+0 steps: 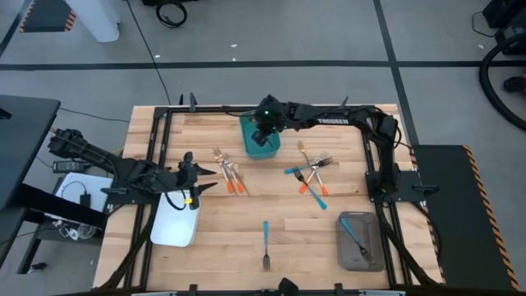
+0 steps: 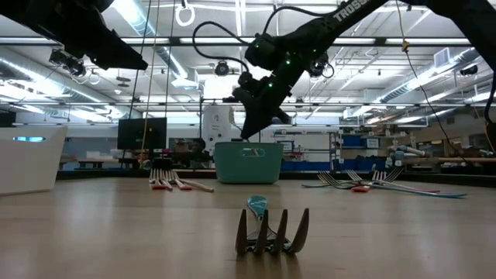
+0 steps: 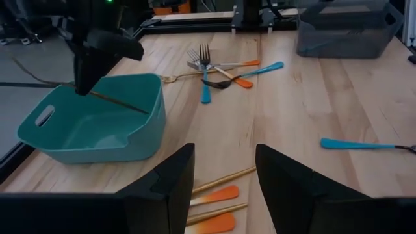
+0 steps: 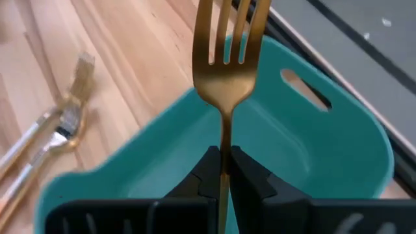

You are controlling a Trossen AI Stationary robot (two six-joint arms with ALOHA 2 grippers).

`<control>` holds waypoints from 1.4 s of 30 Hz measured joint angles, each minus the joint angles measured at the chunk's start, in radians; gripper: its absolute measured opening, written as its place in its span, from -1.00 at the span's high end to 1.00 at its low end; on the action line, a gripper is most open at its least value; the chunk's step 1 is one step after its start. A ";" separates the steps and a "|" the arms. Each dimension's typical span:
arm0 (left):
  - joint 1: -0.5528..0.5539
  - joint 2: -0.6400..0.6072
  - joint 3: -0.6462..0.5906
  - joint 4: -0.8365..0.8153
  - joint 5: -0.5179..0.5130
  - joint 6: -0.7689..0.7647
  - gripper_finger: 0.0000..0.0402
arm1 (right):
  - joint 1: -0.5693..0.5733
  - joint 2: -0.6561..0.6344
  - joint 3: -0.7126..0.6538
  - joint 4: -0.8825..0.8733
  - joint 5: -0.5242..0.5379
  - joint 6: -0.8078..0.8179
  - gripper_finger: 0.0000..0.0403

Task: Sort silverware by color (type)
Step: Put the gold fork into the green bin

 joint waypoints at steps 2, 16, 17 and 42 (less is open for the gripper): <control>0.000 0.000 0.000 -0.001 0.004 0.000 0.14 | -0.006 0.000 0.000 -0.020 -0.002 0.009 0.87; 0.000 0.000 0.000 0.000 0.006 0.000 0.14 | -0.030 -0.013 0.001 -0.134 -0.102 0.020 0.87; 0.000 0.000 0.000 0.000 0.006 0.000 0.14 | -0.030 -0.012 0.001 -0.133 -0.106 0.020 0.87; -0.004 0.000 0.000 -0.001 0.014 -0.010 0.14 | -0.038 0.079 -0.015 -0.080 -0.062 0.008 0.87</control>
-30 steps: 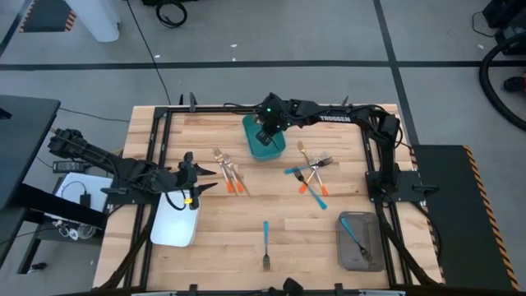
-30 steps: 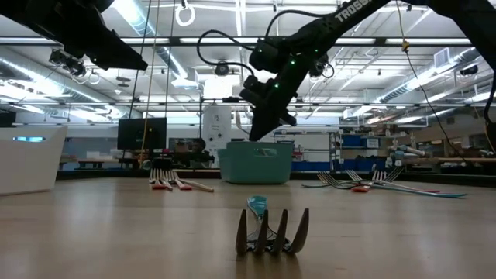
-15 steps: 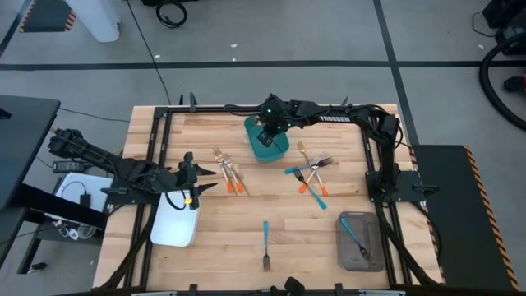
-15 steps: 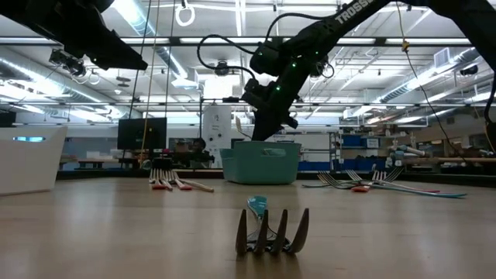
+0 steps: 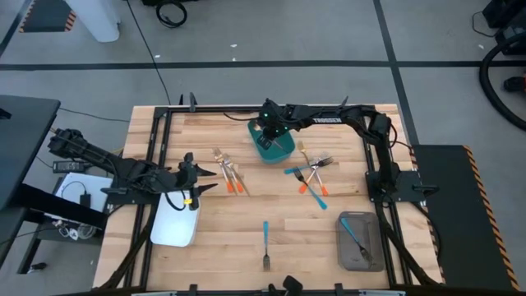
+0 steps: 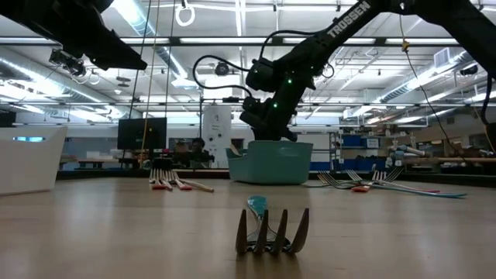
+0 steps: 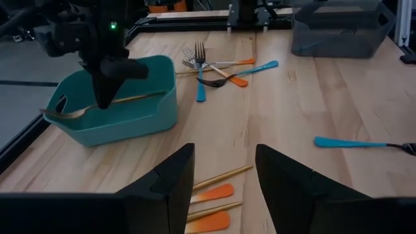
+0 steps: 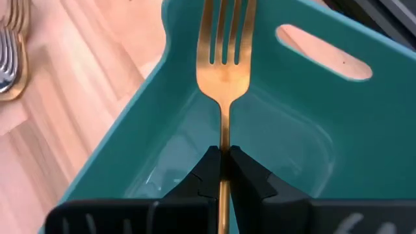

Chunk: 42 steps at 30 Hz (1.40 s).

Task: Sort silverware by color (type)
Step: Put the gold fork into the green bin, then put the blue fork into the black bin

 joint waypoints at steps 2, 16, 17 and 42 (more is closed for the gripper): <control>0.000 0.000 0.000 -0.001 0.000 0.000 0.14 | 0.000 0.005 0.001 -0.007 0.004 0.001 0.87; 0.000 0.000 0.000 0.001 0.000 0.001 0.14 | 0.001 0.031 -0.004 -0.055 -0.042 0.000 0.68; 0.000 0.000 0.000 0.001 0.000 0.001 0.14 | 0.001 0.032 -0.004 -0.056 -0.043 0.000 0.64; 0.000 0.000 0.000 0.001 0.008 0.001 0.14 | 0.065 -0.018 0.216 -0.230 0.060 -0.077 0.24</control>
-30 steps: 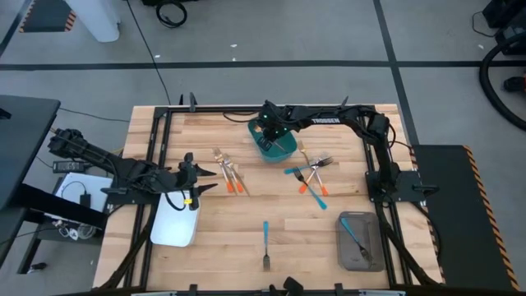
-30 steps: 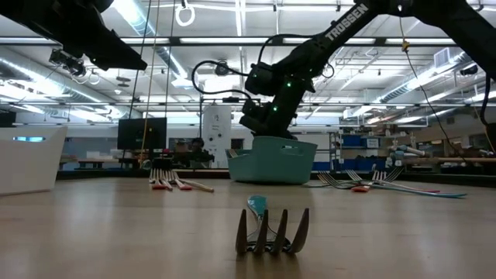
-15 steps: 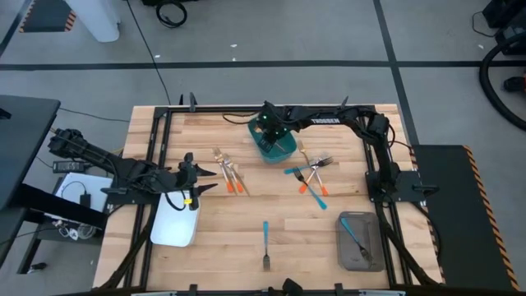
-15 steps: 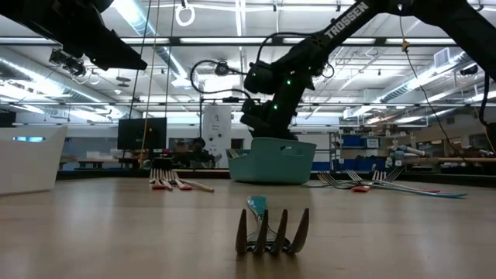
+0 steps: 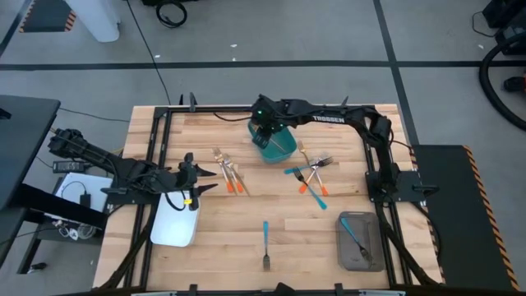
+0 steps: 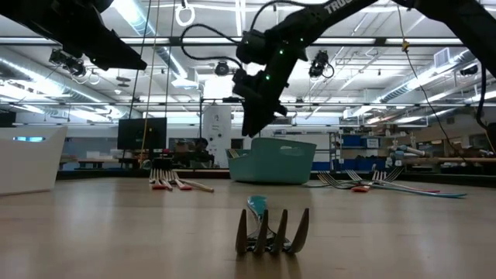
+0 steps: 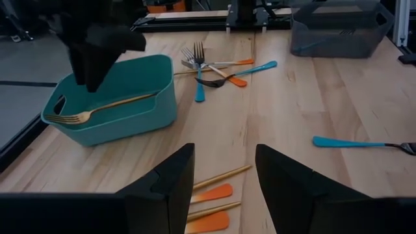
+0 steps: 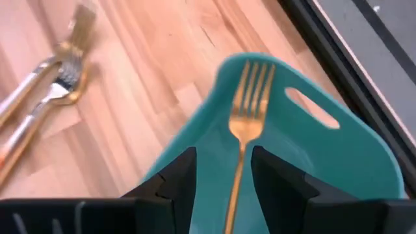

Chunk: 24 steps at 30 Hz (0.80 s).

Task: Sort silverware by color (type)
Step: Put the blue fork into the black bin

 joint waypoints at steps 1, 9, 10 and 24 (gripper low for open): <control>0.000 0.000 0.000 0.000 0.005 0.000 0.14 | 0.005 0.000 0.014 -0.005 0.000 -0.002 0.24; 0.000 0.000 0.000 -0.013 0.015 0.001 0.14 | 0.069 -0.001 0.113 -0.069 0.001 -0.033 0.24; 0.000 0.000 0.000 -0.018 0.015 0.001 0.14 | 0.079 -0.001 0.124 -0.084 0.001 -0.035 0.24; 0.000 0.000 0.000 -0.019 0.014 -0.001 0.14 | 0.227 -0.001 0.176 -0.128 0.000 -0.036 0.24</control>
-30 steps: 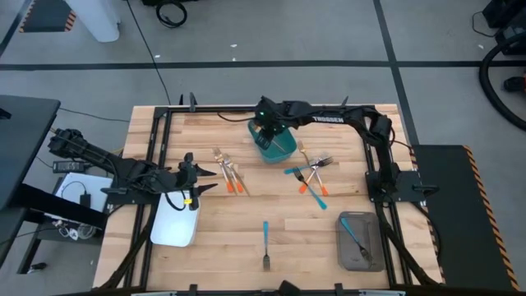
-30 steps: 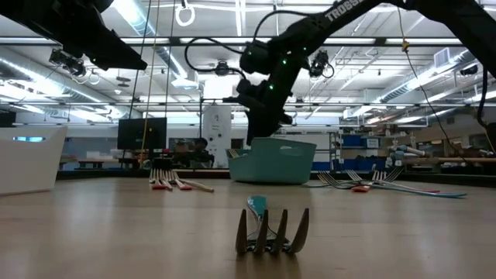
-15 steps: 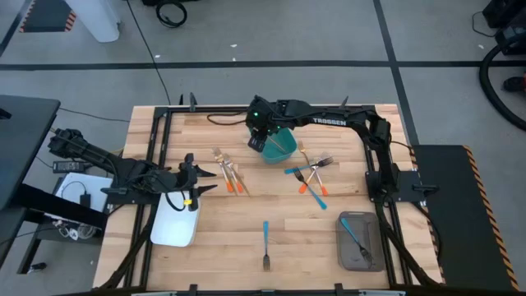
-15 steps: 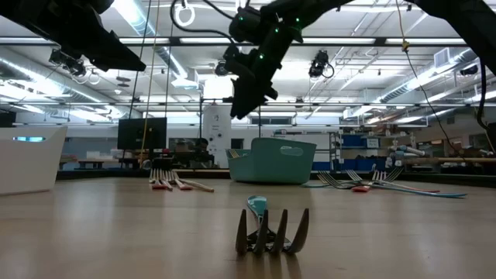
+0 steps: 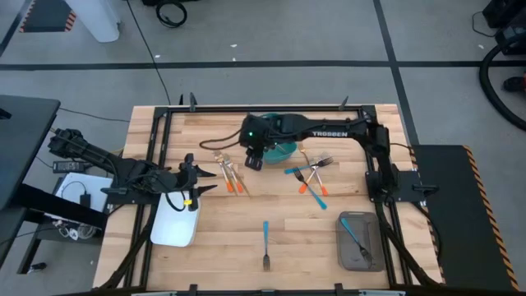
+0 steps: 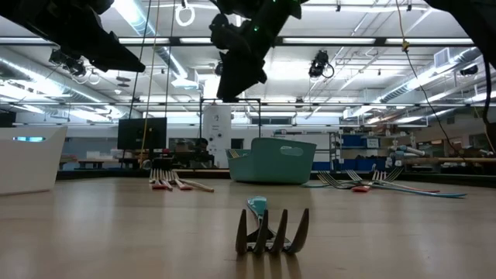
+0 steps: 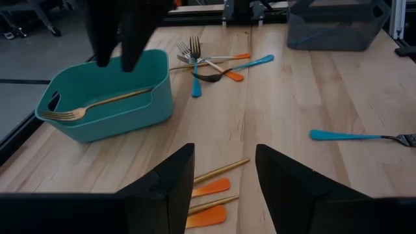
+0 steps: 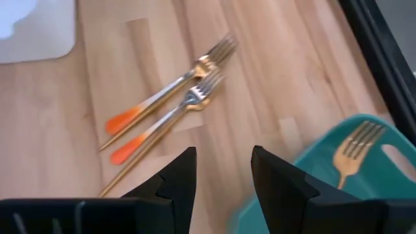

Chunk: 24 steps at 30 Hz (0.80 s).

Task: Sort silverware by color (type)
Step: Put the blue fork into the black bin

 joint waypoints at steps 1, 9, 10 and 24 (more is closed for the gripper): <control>0.000 0.000 0.000 0.000 0.000 0.000 0.14 | 0.010 0.000 0.000 -0.005 0.000 0.000 0.24; 0.000 0.000 0.000 0.001 0.000 -0.001 0.14 | 0.076 0.000 0.000 -0.030 0.000 0.002 0.24; 0.000 0.000 0.000 0.000 0.000 -0.001 0.14 | 0.082 0.000 0.000 -0.030 0.000 0.002 0.24; 0.000 0.000 0.000 0.001 0.000 -0.002 0.14 | 0.149 0.000 0.000 -0.162 0.004 -0.028 0.24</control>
